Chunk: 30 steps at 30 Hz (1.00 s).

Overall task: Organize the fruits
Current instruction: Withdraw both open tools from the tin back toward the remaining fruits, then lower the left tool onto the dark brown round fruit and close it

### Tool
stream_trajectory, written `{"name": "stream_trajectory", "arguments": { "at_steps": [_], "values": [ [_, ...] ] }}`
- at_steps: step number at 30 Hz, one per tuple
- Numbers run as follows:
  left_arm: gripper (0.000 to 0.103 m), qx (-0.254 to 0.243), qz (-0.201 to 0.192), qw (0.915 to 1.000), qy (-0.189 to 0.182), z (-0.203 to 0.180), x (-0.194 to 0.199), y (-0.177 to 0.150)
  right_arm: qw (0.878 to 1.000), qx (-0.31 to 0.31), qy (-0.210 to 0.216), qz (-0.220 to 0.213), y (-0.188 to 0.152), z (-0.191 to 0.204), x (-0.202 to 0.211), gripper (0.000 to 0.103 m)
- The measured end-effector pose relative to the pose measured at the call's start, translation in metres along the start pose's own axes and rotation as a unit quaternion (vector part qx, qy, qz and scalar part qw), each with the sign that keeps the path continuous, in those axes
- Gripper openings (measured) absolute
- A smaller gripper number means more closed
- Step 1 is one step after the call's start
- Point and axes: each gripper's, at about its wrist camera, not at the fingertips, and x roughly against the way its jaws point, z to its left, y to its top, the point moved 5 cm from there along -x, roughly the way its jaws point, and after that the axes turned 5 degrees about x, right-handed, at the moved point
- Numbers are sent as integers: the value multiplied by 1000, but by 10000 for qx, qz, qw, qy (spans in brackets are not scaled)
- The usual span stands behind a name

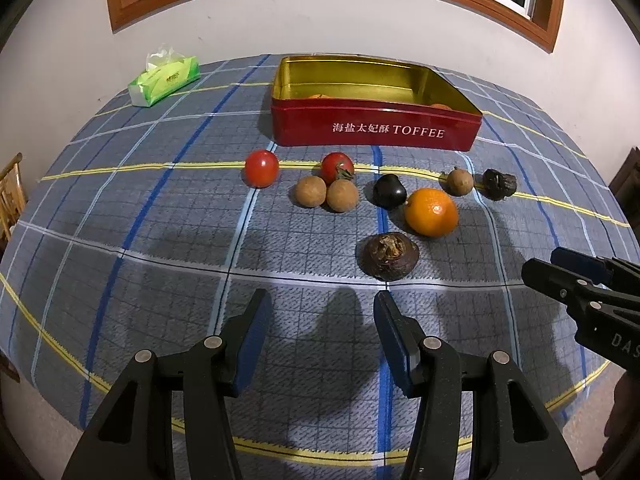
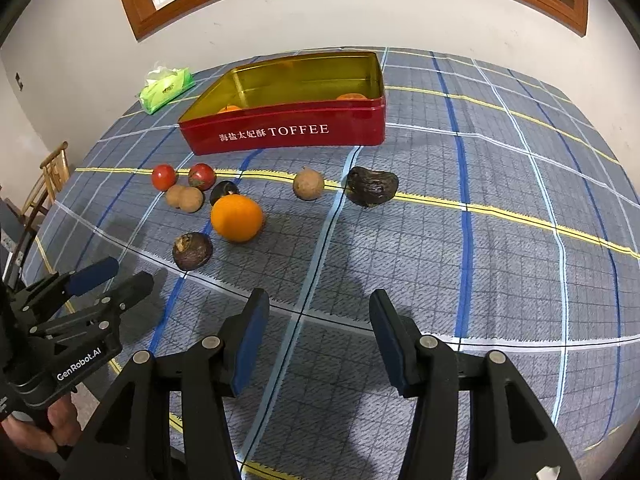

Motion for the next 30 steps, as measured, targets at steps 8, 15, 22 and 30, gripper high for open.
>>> {"name": "stream_trajectory", "arguments": {
  "at_steps": [8, 15, 22, 30],
  "values": [
    [54, -36, 56, 9999, -90, -9, -7, 4, 10000, -13, -16, 30, 2, -3, -4, 50],
    [54, -152, 84, 9996, -209, -22, -11, 5, 10000, -44, -27, 30, 4, -7, -6, 50],
    [54, -194, 161, 9991, -329, -31, -17, 7, 9999, -106, 4, 25, 6, -12, -10, 50],
    [54, -284, 161, 9990, -303, -40, -28, 16, 9999, -142, 11, 28, 6, -15, -12, 50]
  ]
}}
